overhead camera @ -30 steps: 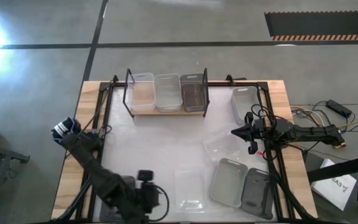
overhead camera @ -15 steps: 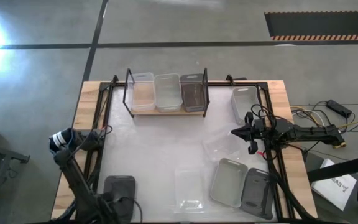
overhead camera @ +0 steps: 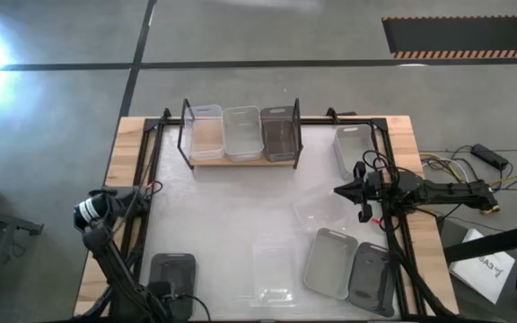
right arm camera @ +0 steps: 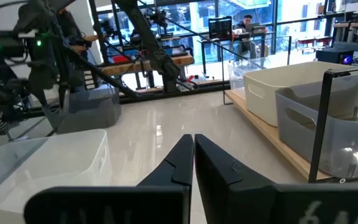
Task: Stack baskets on shelf by color
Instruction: Stack the left black bin on top of the black bin on the shelf
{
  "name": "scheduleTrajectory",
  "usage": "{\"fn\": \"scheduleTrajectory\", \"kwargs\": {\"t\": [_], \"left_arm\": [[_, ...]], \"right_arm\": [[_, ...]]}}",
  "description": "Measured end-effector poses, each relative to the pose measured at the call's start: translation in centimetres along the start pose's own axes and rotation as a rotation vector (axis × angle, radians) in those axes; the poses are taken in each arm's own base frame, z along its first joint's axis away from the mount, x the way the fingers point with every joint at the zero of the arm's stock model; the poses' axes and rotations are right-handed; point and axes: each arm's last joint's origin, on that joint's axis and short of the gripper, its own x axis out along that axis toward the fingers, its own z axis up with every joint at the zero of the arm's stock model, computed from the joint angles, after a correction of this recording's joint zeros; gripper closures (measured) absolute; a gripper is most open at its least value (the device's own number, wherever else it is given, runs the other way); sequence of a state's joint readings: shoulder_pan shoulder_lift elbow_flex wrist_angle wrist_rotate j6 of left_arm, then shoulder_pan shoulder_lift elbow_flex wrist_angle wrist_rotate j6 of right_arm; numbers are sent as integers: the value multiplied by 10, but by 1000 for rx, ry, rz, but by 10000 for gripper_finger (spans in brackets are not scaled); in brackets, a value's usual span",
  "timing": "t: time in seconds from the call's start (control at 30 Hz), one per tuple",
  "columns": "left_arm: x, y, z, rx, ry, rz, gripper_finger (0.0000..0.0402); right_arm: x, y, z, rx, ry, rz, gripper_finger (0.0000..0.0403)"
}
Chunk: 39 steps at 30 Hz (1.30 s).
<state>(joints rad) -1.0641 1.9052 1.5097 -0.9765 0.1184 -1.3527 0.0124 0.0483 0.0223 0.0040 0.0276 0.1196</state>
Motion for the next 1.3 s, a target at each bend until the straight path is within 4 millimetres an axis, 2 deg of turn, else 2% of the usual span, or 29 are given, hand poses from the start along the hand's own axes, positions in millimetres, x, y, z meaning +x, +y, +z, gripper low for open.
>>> {"fn": "scheduleTrajectory", "kwargs": {"t": [0.17, 0.33, 0.43, 0.63, 0.73, 0.93, 1.1, 1.2, 1.3], "left_arm": [[28, 1, 6, 57, 22, 89, 252], [48, 4, 23, 76, 3, 146, 342], [50, 8, 36, 103, -35, 169, 391], [41, 22, 77, 154, -147, 235, 400], [27, 26, 100, 186, -199, 239, 400], [-14, 39, 144, 234, -239, 255, 401], [-60, 53, 171, 229, -234, 291, 401], [-90, 62, 188, 266, -295, 330, 401], [-121, 80, 212, 289, -376, 383, 401]], "right_arm": [[0, 0, 0, 0, 0, 1, 394], [0, 0, 0, 0, 0, 1, 394], [0, 0, 0, 0, 0, 1, 394], [0, 0, 0, 0, 0, 1, 394], [0, 0, 0, 0, 0, 0, 394], [0, 0, 0, 0, 0, 0, 394], [0, 0, 0, 0, 0, 0, 394], [0, 0, 0, 0, 0, 1, 394], [0, 0, 0, 0, 0, 1, 394]]}}
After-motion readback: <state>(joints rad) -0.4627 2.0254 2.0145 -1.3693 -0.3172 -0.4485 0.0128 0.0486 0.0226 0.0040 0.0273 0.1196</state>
